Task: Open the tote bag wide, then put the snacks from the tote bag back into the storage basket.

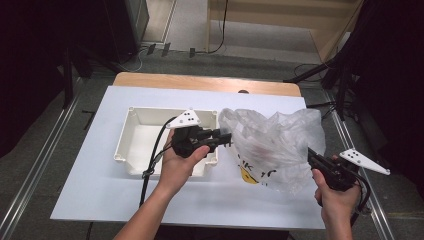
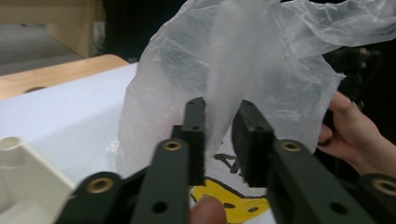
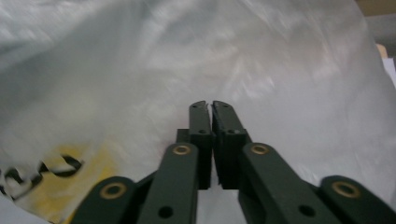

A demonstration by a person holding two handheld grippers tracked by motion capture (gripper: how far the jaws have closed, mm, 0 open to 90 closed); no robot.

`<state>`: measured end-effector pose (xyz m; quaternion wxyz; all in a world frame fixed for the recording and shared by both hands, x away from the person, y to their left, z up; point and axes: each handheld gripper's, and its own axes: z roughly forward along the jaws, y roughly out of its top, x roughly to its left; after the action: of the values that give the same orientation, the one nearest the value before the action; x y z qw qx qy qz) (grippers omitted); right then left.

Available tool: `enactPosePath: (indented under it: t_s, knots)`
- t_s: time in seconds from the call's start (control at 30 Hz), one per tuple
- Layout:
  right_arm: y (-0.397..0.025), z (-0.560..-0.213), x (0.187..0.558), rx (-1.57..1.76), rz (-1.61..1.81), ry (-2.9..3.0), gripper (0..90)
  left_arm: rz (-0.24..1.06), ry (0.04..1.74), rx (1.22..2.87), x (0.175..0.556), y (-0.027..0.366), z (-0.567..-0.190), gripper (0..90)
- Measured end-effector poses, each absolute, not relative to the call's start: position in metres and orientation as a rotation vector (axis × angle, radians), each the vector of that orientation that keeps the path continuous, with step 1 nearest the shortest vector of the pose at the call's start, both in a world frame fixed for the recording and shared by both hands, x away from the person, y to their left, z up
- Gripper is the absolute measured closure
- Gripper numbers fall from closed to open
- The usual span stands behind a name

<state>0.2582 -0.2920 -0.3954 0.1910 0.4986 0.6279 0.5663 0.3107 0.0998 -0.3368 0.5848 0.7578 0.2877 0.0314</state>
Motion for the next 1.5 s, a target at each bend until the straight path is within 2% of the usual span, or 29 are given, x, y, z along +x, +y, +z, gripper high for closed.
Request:
enactPosePath:
  t_s: [0.03,0.07,0.1,0.13,0.17,0.2,0.27,0.63,0.83,0.93,0.97,1.0,1.07,1.1,1.13,1.17,1.4,1.5]
  knots:
    - [-0.292,-0.395,0.258,1.401,1.591,1.764,72.0,0.074,0.660,1.781,0.310,0.097,-0.336,80.0]
    - [-0.294,-0.390,0.256,1.397,1.582,1.702,47.2,0.071,0.640,1.807,0.309,0.092,-0.335,85.7]
    - [-0.294,-0.390,0.256,1.397,1.582,1.702,47.2,0.071,0.640,1.807,0.309,0.092,-0.335,87.2]
    - [-0.295,-0.387,0.255,1.398,1.569,1.674,37.4,0.064,0.629,1.814,0.308,0.090,-0.335,87.2]
    - [-0.297,-0.379,0.253,1.396,1.543,1.631,23.9,0.060,0.614,1.825,0.308,0.088,-0.335,89.0]
    - [-0.297,-0.379,0.253,1.396,1.543,1.631,23.9,0.065,0.608,1.838,0.307,0.086,-0.336,89.0]
    - [-0.299,-0.373,0.249,1.378,1.543,1.592,15.4,0.072,0.598,1.861,0.306,0.084,-0.337,90.0]
    - [-0.294,-0.345,0.239,1.380,1.598,1.496,14.4,0.042,0.611,1.938,0.303,0.071,-0.355,90.0]
    - [-0.281,-0.339,0.242,1.360,1.592,1.584,10.5,0.031,0.600,1.980,0.299,0.060,-0.364,90.0]
    - [-0.275,-0.350,0.249,1.374,1.550,1.666,20.9,0.037,0.626,1.987,0.300,0.057,-0.371,90.0]
    - [-0.274,-0.354,0.251,1.385,1.521,1.681,29.1,0.046,0.634,1.996,0.300,0.057,-0.372,90.0]
    - [-0.274,-0.354,0.251,1.385,1.521,1.681,29.1,0.046,0.634,1.996,0.300,0.057,-0.372,90.0]
    - [-0.270,-0.363,0.255,1.415,1.467,1.700,46.8,0.086,0.648,2.027,0.299,0.057,-0.376,90.0]
    - [-0.268,-0.374,0.260,1.438,1.463,1.738,59.5,0.106,0.662,2.038,0.299,0.057,-0.378,90.0]
    - [-0.267,-0.380,0.263,1.448,1.450,1.758,64.4,0.121,0.708,2.048,0.299,0.059,-0.382,90.0]
    - [-0.267,-0.380,0.263,1.448,1.450,1.758,64.4,0.121,0.708,2.048,0.299,0.059,-0.382,90.0]
    - [-0.254,-0.423,0.281,1.554,1.371,1.862,85.7,0.074,0.829,2.059,0.302,0.069,-0.404,90.0]
    - [-0.253,-0.431,0.283,1.565,1.358,1.887,88.0,0.067,0.842,2.052,0.301,0.071,-0.406,90.0]
